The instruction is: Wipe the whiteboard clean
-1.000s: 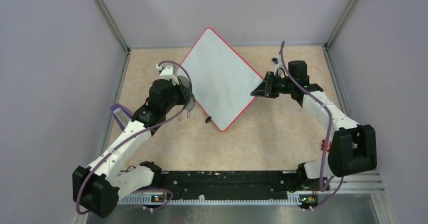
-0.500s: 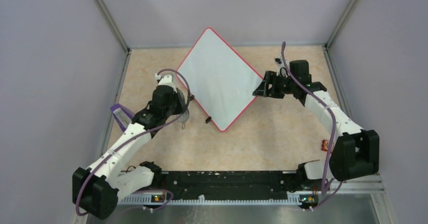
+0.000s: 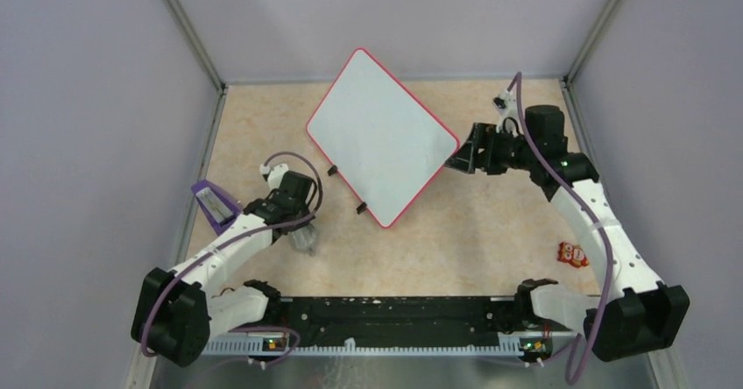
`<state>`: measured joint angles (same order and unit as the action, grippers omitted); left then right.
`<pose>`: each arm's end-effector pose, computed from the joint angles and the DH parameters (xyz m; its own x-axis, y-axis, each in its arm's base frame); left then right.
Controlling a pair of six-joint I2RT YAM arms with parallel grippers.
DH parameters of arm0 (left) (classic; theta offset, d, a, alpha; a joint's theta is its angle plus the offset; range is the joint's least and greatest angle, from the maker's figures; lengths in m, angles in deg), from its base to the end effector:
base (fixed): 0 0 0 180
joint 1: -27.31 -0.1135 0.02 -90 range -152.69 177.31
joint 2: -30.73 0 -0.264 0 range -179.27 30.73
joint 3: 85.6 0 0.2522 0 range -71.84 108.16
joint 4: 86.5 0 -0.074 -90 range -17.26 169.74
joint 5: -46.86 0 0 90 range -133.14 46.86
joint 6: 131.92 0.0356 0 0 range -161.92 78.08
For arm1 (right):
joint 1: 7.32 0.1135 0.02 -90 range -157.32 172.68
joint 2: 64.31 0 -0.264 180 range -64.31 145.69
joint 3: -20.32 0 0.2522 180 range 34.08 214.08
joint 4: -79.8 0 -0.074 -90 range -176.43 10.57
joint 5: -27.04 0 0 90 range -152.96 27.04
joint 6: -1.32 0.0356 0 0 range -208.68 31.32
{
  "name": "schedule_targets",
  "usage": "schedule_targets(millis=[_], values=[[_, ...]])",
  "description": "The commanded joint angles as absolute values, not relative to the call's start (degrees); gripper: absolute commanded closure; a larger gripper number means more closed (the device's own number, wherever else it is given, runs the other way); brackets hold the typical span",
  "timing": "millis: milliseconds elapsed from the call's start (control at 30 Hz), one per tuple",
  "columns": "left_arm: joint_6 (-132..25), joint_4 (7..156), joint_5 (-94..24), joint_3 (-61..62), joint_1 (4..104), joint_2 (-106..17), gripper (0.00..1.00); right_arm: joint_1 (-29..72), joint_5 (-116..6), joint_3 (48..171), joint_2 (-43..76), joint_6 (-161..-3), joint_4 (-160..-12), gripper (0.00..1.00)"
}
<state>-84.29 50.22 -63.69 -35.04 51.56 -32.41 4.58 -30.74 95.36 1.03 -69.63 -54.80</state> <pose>0.1940 -0.0737 0.2053 -0.6957 -0.3787 -0.6104 -0.3571 0.9196 -0.1636 0.2339 0.0687 0.3352 -0.7350 0.1273 -0.6661 -0.3790 0.7374 0.5591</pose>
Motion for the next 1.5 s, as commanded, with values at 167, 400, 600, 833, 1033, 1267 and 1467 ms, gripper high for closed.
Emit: schedule_targets(millis=[167, 400, 600, 833, 1033, 1267, 1467], values=[[-97.0, 47.3, -67.1, -40.0, 51.3, -28.7, 0.83, 5.1, -32.5, 108.6, -9.0, -72.5, -39.7, 0.22], [-98.4, 43.4, -68.9, -36.9, 51.3, -23.6, 0.29, 5.1, -34.9, 115.9, -14.9, -72.5, -33.4, 0.22], [-93.7, 41.3, -64.3, -28.3, 51.3, -19.1, 0.04, 5.1, -39.6, 123.8, -19.5, -71.3, -31.3, 0.22], [-81.8, 46.3, -56.2, -20.2, 51.3, -11.7, 0.01, 5.1, -54.7, 134.6, -22.4, -72.5, -29.2, 0.18], [-64.6, 56.9, -42.6, -10.7, 51.3, -6.6, 0.01, 5.2, -67.2, 143.0, -23.8, -75.6, -27.2, 0.16], [-56.5, 57.3, -40.5, 3.3, 51.3, -7.3, 0.01, 5.1, -71.8, 143.5, -26.2, -75.2, -30.6, 0.15], [-55.4, 61.9, -40.0, 4.9, 51.3, -6.0, 0.01, 5.1, -75.0, 141.8, -27.9, -75.8, -32.3, 0.14]])
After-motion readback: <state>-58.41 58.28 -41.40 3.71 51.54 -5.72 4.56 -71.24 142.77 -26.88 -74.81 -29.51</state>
